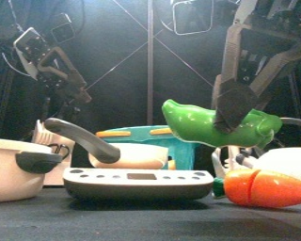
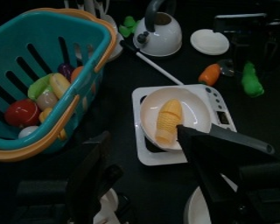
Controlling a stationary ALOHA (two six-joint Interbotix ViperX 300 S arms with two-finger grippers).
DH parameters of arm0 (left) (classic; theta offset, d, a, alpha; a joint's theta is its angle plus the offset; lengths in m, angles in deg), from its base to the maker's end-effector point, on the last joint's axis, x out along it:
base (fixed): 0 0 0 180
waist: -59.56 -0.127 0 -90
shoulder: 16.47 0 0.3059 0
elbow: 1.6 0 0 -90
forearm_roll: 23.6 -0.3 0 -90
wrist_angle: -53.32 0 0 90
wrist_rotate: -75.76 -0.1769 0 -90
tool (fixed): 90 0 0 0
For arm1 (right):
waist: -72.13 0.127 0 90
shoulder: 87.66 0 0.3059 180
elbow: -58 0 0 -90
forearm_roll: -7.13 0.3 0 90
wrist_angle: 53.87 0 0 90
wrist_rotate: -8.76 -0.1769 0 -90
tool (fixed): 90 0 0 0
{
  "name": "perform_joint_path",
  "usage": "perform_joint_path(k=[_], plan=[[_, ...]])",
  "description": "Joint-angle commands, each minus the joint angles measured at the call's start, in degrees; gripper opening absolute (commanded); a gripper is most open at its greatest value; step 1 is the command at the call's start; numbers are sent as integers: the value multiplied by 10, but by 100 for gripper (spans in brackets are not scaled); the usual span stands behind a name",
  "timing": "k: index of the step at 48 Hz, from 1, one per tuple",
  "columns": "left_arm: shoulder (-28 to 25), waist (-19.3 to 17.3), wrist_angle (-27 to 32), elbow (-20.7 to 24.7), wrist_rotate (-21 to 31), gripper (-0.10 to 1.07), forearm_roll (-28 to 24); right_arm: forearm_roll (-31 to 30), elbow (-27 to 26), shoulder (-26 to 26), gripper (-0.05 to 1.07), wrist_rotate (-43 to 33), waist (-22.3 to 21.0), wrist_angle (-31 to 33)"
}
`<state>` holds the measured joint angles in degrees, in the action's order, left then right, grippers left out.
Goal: Place pea into pan
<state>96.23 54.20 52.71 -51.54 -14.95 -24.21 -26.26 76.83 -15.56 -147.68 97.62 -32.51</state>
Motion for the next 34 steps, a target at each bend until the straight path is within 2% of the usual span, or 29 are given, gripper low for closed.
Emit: perform_joint_path(k=[1, 9, 19, 25, 34], plan=[[0, -1, -2, 8, 1, 96, 3, -9, -13, 23, 52, 1, -7, 3], [1, -1, -13, 18, -2, 96, 8, -47, -27, 32, 52, 1, -25, 10], [1, 3, -69, 18, -2, 96, 1, -76, -53, 36, 52, -4, -62, 30], [2, 6, -64, 17, -2, 96, 1, -82, -75, 35, 52, 1, -95, 50], [13, 5, -52, 11, -1, 96, 2, -122, -73, 30, 52, -4, -138, 76]])
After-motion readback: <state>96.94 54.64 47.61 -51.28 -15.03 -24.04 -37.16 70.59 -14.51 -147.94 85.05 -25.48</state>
